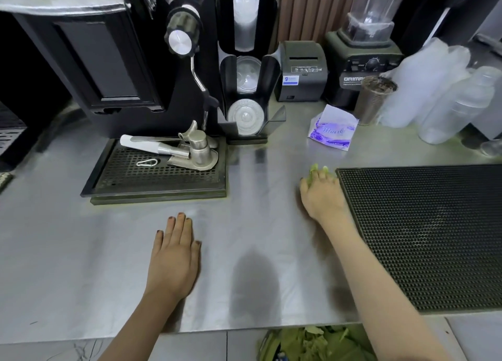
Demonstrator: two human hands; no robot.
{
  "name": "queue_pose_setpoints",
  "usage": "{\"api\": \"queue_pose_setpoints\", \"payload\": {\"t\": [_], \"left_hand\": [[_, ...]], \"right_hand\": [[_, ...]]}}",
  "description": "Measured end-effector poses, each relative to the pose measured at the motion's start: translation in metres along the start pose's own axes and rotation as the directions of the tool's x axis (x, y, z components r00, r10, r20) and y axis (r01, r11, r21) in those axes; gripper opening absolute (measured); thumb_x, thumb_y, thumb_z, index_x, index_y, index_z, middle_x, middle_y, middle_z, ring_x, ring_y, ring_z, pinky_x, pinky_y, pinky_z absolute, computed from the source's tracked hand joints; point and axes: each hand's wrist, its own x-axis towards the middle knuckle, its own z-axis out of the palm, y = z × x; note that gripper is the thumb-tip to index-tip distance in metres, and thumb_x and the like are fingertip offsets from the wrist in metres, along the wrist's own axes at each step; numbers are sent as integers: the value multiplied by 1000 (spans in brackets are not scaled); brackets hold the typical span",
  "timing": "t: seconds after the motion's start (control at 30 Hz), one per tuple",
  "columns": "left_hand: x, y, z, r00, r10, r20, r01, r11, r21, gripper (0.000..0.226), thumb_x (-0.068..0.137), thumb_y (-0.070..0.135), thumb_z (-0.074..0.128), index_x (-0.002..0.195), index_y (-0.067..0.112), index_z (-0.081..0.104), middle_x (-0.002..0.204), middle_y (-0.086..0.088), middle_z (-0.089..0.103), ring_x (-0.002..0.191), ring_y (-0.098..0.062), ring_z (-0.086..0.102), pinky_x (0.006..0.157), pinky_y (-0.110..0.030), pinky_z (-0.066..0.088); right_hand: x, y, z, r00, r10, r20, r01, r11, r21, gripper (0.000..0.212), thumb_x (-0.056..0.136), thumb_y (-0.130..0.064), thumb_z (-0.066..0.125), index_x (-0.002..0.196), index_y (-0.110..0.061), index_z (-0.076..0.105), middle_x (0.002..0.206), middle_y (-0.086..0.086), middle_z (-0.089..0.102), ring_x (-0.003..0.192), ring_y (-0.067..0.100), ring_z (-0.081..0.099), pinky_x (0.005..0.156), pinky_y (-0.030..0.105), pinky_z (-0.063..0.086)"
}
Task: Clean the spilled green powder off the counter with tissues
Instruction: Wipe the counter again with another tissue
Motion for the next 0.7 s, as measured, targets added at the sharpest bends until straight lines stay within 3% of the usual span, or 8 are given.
{"api": "queue_pose_setpoints", "payload": {"t": [0.1,0.2,0.33,0.47,0.57,0.7], "left_hand": [[0,0,0,1000,-6,9,6,1000,2,80,80,48,-8,145,9,18,154,-4,11,143,-19,4,115,-38,3],[0,1,0,1000,-15,16,15,1000,10,80,79,48,-9,146,10,17,155,-4,10,143,-20,3,115,-38,3],[0,1,0,1000,-11,19,11,1000,18,80,81,47,-7,145,8,19,154,-6,13,143,-22,6,115,-40,6],[0,1,-1,1000,-4,23,4,1000,28,80,80,47,-7,145,8,20,154,-6,13,143,-23,6,115,-41,7],[0,1,-2,1000,-6,31,6,1000,28,81,79,48,-9,145,9,18,155,-6,11,143,-22,5,115,-39,5],[1,1,-3,1000,-9,28,9,1000,24,73,84,44,-1,145,9,20,154,-6,13,143,-22,5,115,-40,6]], "right_hand": [[-80,12,5,992,-80,-99,81,997,9,71,84,-42,19,128,6,47,126,25,56,124,35,48,104,46,36],[-100,15,9,986,-112,-127,112,994,-5,67,84,-41,26,122,7,54,117,24,62,117,35,55,99,47,41],[-23,5,2,998,-52,-32,51,999,-8,72,85,-42,17,130,8,43,127,29,52,125,39,45,106,48,31],[42,0,-8,999,19,29,-19,1000,2,56,97,-31,25,142,3,22,146,23,32,139,33,22,113,45,14],[23,2,-2,1000,-9,-20,10,1000,7,56,96,-29,28,142,3,22,146,23,32,140,32,21,113,45,15],[-78,12,3,990,-95,-106,102,993,63,68,87,-40,18,135,5,38,133,27,48,132,35,38,109,46,29]]}}
